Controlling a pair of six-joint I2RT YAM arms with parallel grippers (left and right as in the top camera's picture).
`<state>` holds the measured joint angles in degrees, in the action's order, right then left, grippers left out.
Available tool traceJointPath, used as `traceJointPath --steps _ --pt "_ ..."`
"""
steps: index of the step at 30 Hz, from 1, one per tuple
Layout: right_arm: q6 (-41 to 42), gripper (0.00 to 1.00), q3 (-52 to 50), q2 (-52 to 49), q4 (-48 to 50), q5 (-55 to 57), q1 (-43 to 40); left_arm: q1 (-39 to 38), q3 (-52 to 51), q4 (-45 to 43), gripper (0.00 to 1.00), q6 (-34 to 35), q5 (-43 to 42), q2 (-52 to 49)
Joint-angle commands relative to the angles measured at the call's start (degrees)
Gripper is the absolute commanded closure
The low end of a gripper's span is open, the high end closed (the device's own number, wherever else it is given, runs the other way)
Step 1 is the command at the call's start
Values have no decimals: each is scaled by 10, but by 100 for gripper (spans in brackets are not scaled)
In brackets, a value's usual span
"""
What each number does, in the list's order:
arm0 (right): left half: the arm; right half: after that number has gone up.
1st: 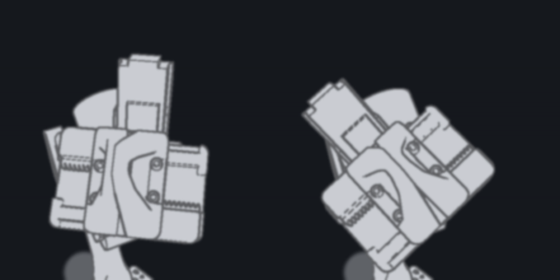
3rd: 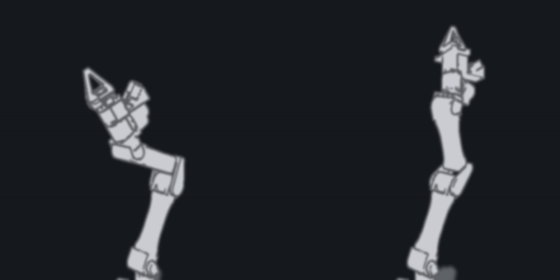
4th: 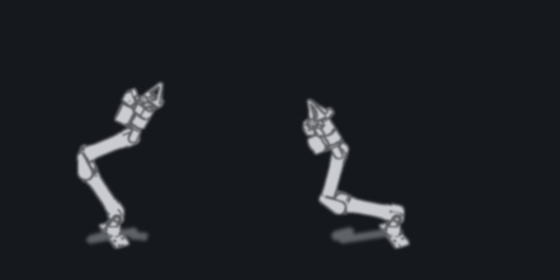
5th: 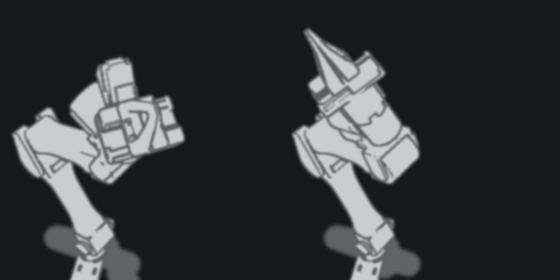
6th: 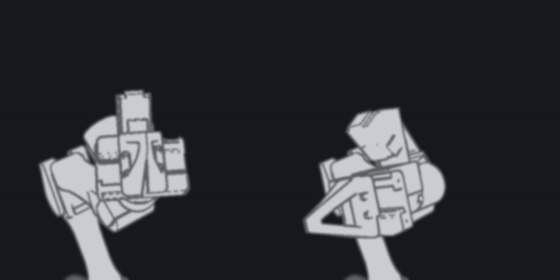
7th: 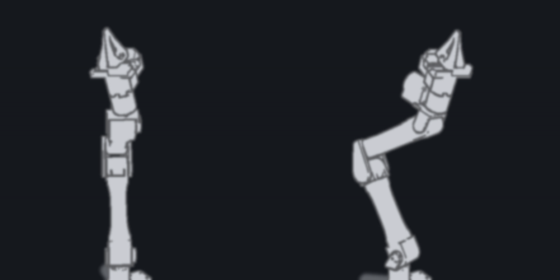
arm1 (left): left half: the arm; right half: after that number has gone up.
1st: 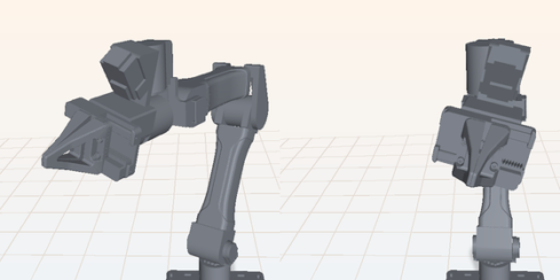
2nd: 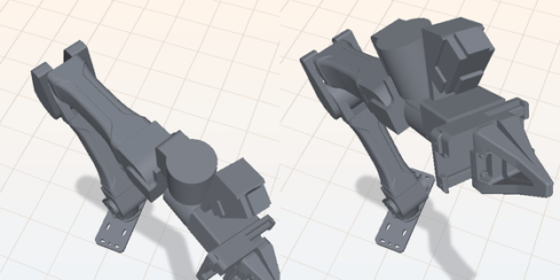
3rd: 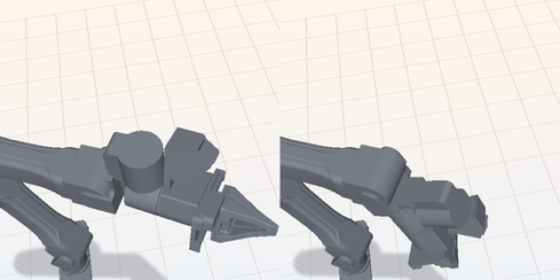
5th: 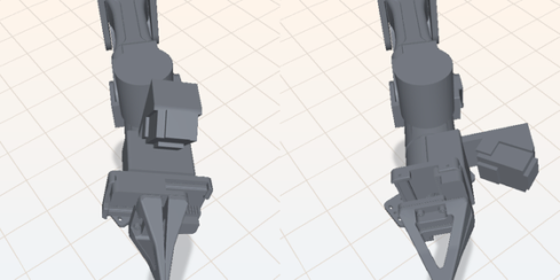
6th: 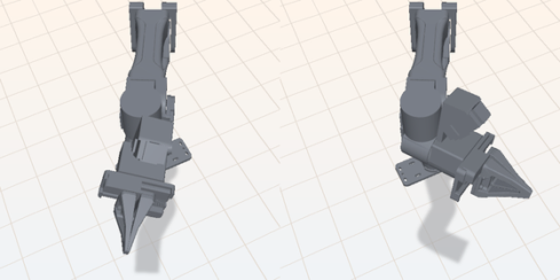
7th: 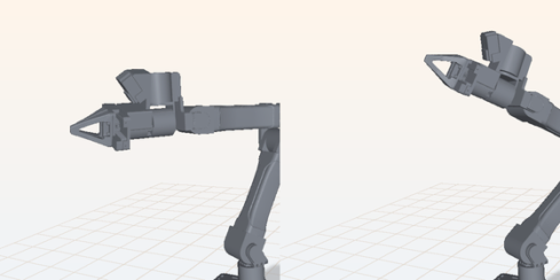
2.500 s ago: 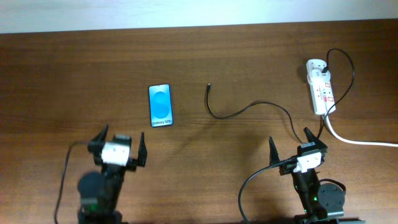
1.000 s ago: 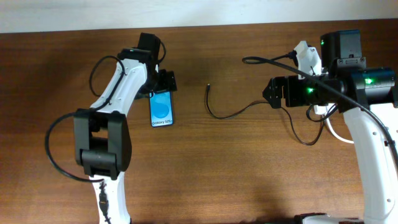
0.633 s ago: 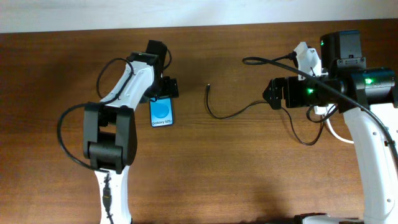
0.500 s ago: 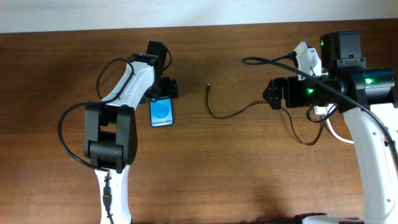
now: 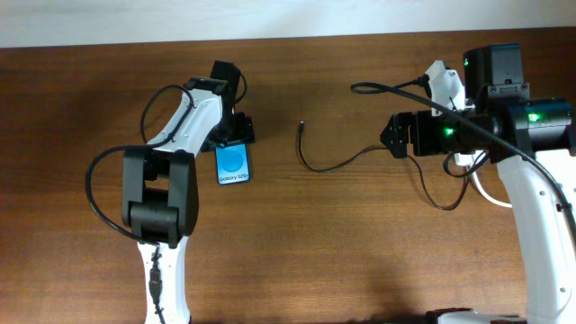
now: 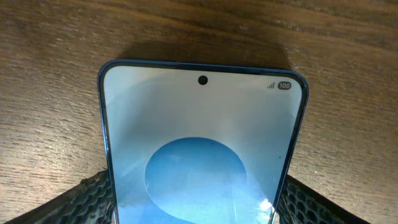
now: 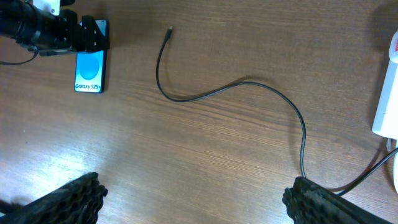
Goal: Plug charger to phone and switch on socket
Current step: 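Lower the left gripper and close it on the phone's top end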
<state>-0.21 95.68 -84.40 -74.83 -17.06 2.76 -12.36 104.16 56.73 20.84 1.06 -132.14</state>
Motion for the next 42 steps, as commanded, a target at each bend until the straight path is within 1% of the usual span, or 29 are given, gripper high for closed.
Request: traceJointPath --steps 1,4,8,12,15,16,17,18,19,22,24,26,27,30,36,39,40,42 --pt "1 2 10 0 -1 -5 -2 -3 1 18 17 18 -45 -22" --pt "1 1 10 0 -1 -5 -2 -2 2 38 7 27 -57 -22" --pt "1 2 10 0 -1 -5 -2 -2 2 57 1 27 -58 -22" --pt "1 2 10 0 -2 -6 -2 -3 1 72 3 27 -58 -22" --pt "1 2 10 0 -3 -5 -2 -2 1 70 14 27 -58 -22" --pt "1 1 10 0 -3 -5 -2 -2 1 70 17 27 -58 -22" --pt "1 2 10 0 -3 -5 -2 -2 1 70 17 31 -57 -22" --pt "1 2 10 0 -5 -5 -2 -2 1 70 17 50 -54 -22" --pt "1 2 10 0 -5 -5 -2 -2 1 68 13 70 -44 -22" --pt "1 2 10 0 -7 -5 -2 -2 1 45 7 70 -25 -22" --pt "1 2 10 0 -7 -5 -2 -3 1 42 7 70 -24 -22" --pt "1 2 10 0 -7 -5 -2 -3 1 47 10 70 -23 -22" --pt "1 2 10 0 -7 -5 -2 -3 0 49 10 81 -21 -22" --pt "1 2 10 -2 -8 -5 -2 -3 -9 48 10 106 -14 -22" --pt "1 2 10 -22 -9 -6 -2 -3 -21 51 9 111 -13 -22" --pt "1 2 10 -28 -9 -6 -2 -3 -21 50 17 111 -13 -22" --pt "1 2 10 -29 -9 -6 -2 -3 -21 49 24 111 -13 -22" --pt "1 2 10 -30 -9 -6 -2 -2 -17 49 28 110 -13 -22"
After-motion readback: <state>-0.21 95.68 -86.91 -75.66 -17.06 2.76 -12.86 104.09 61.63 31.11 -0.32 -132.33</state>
